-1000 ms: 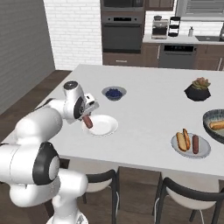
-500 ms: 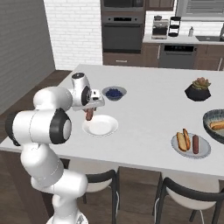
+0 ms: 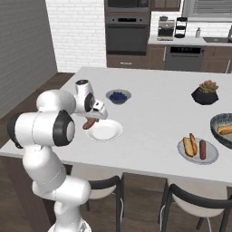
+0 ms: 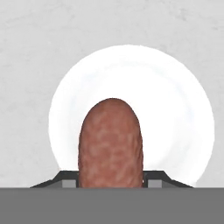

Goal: Place one bun and one sausage from the bowl on each plate.

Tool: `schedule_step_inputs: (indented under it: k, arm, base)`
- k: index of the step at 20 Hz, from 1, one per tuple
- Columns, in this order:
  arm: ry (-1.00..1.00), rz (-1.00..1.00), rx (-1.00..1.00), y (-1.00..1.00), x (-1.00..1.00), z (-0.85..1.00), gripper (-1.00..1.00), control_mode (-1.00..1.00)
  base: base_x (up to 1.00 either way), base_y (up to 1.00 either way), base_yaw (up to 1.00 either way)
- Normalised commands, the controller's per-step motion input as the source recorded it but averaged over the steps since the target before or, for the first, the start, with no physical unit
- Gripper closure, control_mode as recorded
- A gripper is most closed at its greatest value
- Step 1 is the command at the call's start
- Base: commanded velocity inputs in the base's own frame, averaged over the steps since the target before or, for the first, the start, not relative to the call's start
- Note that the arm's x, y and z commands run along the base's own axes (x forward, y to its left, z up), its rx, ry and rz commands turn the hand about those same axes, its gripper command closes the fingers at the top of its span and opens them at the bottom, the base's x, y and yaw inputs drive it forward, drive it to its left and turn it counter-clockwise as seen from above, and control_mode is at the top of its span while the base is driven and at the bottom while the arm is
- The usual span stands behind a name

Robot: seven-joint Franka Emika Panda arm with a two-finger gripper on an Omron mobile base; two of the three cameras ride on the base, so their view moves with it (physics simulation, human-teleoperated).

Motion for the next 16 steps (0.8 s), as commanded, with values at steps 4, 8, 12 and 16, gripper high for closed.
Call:
schedule_step_inputs:
  k: [4,8,12,16]
  arm:
    - [0.01,0.00,0.00,0.00,0.28,-0.37,1.00,-1.00]
    - [0.01,0.00,0.00,-0.04,0.28,-0.44,1.00,-1.00]
    - [0.00,0.00,0.01,-0.02,0.17,-0.33,1.00,-1.00]
    - [0.00,0.00,0.00,-0.03,0.14,-0.09,1.00,-1.00]
  base:
    - [0.00,0.00,0.00]
    - [0.00,0.00,0.00]
    - [0.00,0.00,0.00]
    - [0.00,0.00,0.00]
